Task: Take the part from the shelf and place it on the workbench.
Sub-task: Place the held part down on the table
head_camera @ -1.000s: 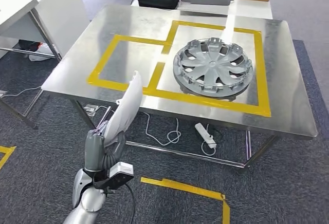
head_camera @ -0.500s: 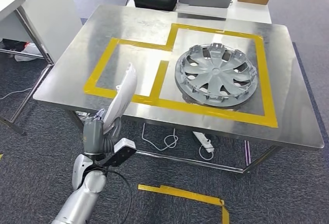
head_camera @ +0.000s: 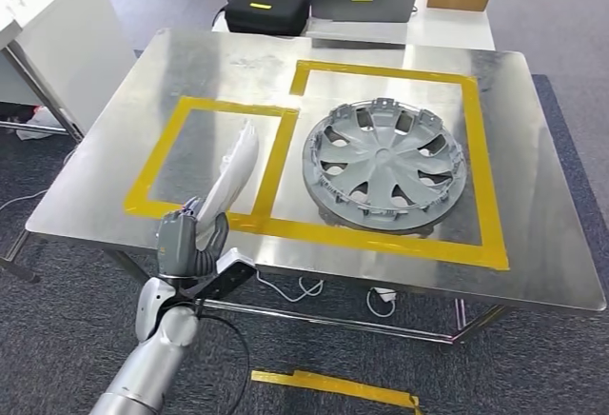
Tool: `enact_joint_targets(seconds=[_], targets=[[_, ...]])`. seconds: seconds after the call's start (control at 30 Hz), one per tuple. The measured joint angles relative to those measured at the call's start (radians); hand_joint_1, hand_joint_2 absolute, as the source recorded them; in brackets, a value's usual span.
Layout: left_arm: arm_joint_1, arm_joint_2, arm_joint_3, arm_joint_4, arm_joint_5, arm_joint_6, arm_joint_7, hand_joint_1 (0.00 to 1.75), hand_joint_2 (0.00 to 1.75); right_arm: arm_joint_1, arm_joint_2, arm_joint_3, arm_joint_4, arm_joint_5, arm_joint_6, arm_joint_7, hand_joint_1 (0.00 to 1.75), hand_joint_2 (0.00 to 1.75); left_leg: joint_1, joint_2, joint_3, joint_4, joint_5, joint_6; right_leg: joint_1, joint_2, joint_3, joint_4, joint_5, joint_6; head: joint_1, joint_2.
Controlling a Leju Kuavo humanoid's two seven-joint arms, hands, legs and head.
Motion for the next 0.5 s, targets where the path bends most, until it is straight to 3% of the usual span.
enact_joint_targets(seconds=[0.07,0.1,0.13,0.23,0.27,0.3,0.5], targets=[[-0.003,0.002,0.001,0.014,-0.009,0.002,0.009,1.75,1.75,0.001,0.001,0.0,0.0,0.0,0.001,0.002,0.0,1.75,0.002,0.0,-0.06,0.038,-0.074,-0.004,0.0,0.007,0.024,0.0,-0.019,-0.001,0.0,0.0],[-0.005,0.003,0.002,0.021,-0.016,0.004,0.015,1.75,1.75,0.001,0.001,0.0,0.0,0.0,0.001,0.003,0.0,1.75,0.002,0.0,-0.074,0.024,-0.087,-0.003,0.0,0.011,0.038,0.0,-0.029,-0.001,0.0,0.0],[-0.008,0.005,0.002,0.029,-0.026,0.008,0.022,1.75,1.75,0.001,0.002,0.0,0.0,0.0,0.002,0.004,0.0,1.75,0.001,0.0,-0.079,-0.014,-0.067,0.0,0.0,0.014,0.052,0.0,-0.041,0.0,0.0,0.0],[-0.027,0.011,0.003,0.068,-0.065,0.018,0.057,1.75,1.75,0.0,0.005,0.002,0.0,0.001,0.003,0.007,0.0,1.75,-0.005,-0.005,-0.074,-0.171,0.114,0.015,0.002,0.021,0.086,0.0,-0.074,0.01,0.002,0.0],[-0.033,0.013,0.003,0.085,-0.08,0.02,0.073,1.75,1.75,0.0,0.007,0.004,0.0,0.002,0.004,0.009,0.0,1.75,-0.008,-0.006,-0.073,-0.199,0.155,0.02,0.001,0.022,0.088,-0.002,-0.082,0.016,0.002,0.0],[-0.042,0.015,0.003,0.101,-0.095,0.023,0.089,1.75,1.75,0.0,0.008,0.006,-0.001,0.003,0.006,0.011,0.0,1.75,-0.011,-0.007,-0.074,-0.209,0.172,0.024,0.001,0.023,0.09,-0.005,-0.086,0.021,0.002,0.0],[-0.127,0.023,0.008,0.227,-0.209,0.056,0.188,1.75,1.75,-0.01,0.009,0.017,-0.002,0.011,0.01,0.019,0.0,1.75,-0.011,-0.014,-0.069,-0.224,0.172,0.028,0.002,0.016,0.1,-0.023,-0.085,0.026,0.004,0.0]])
